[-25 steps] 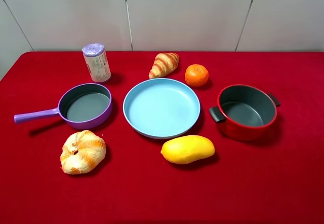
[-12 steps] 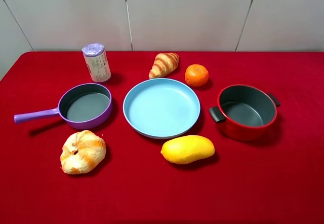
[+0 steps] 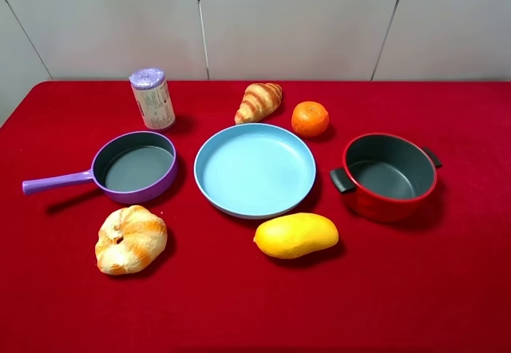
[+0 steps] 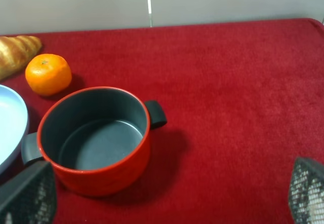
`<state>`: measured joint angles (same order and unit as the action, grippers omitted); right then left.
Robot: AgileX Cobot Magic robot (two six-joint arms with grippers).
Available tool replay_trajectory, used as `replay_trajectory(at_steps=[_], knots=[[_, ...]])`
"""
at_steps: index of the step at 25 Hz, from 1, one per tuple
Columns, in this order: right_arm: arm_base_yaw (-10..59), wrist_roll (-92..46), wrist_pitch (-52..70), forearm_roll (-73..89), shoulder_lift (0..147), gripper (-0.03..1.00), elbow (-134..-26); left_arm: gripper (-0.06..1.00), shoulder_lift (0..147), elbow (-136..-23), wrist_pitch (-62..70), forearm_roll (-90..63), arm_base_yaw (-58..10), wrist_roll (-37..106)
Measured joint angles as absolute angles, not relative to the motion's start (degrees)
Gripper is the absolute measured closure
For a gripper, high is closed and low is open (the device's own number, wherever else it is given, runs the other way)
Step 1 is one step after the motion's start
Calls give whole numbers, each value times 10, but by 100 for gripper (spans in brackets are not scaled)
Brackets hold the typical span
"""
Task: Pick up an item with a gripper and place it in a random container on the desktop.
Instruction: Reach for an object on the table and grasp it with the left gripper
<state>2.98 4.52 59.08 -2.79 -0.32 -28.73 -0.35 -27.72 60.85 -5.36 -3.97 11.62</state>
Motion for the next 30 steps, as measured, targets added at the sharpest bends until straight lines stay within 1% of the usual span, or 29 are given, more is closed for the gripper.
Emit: replay_trajectory(at_steps=[30], knots=[[30,45,591,-28,-3,27,-287,-5,-4,-277,608,-54,-40,116]])
